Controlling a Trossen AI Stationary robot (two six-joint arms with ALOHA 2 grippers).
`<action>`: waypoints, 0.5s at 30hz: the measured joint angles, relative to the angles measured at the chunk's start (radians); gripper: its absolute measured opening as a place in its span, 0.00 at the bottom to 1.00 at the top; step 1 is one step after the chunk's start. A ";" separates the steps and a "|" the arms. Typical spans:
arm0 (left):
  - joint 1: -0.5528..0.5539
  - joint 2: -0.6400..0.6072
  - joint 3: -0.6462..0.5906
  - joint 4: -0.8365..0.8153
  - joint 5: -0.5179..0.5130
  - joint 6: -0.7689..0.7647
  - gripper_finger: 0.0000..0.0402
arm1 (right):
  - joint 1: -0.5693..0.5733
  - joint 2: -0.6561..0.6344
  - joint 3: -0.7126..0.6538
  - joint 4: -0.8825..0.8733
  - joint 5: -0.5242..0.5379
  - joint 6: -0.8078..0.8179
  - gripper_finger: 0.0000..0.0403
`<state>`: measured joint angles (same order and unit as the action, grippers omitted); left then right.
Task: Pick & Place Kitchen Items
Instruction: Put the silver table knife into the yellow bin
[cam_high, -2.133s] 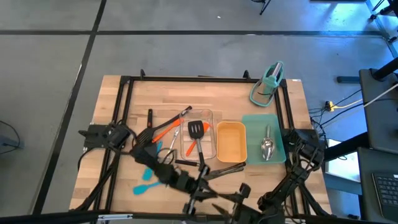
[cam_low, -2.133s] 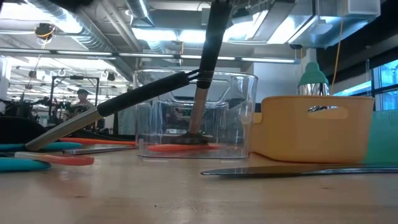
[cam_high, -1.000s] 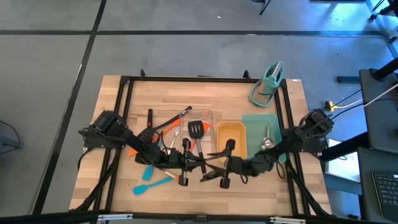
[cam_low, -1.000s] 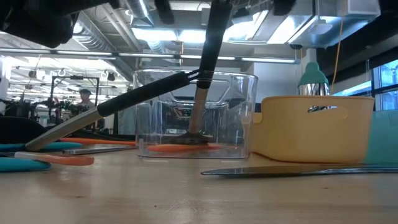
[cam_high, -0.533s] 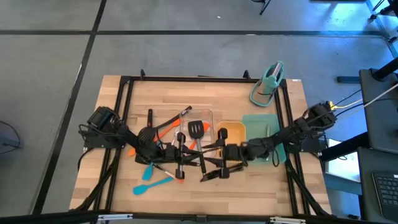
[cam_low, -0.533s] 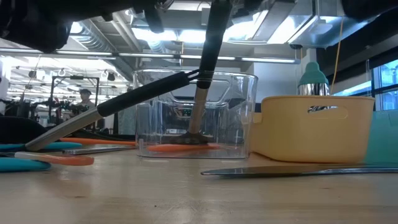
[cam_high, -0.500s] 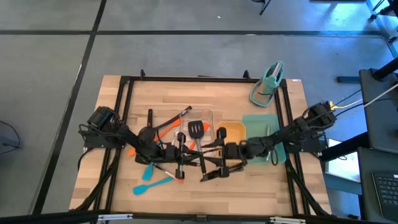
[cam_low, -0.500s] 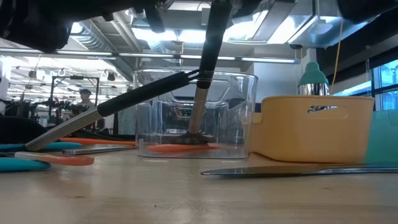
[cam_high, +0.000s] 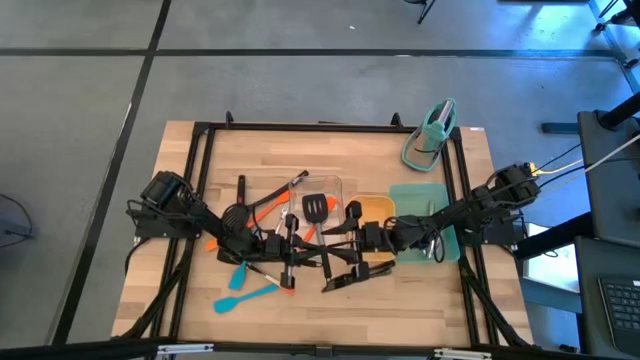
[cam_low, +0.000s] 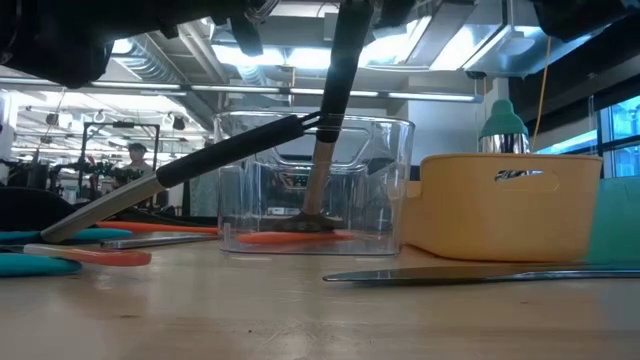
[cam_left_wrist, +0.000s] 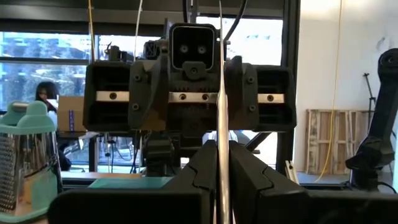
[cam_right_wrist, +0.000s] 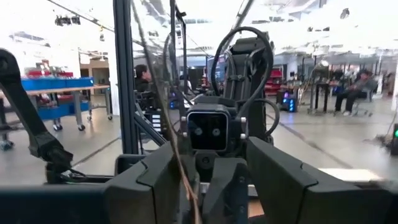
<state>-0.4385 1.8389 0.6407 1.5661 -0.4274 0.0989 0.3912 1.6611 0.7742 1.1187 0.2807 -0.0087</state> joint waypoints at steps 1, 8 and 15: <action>0.000 0.000 0.000 0.000 0.000 0.000 0.04 | 0.000 0.000 0.000 -0.004 0.003 0.018 0.45; 0.006 0.000 0.007 0.001 0.000 0.001 0.04 | 0.000 0.000 0.000 -0.010 0.005 0.053 0.37; 0.016 0.001 0.006 0.000 -0.041 -0.001 0.04 | 0.003 0.000 0.000 -0.039 0.056 0.088 0.04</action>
<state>-0.4224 1.8397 0.6472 1.5660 -0.4682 0.0975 0.3937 1.6615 0.7746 1.0797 0.3365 0.0789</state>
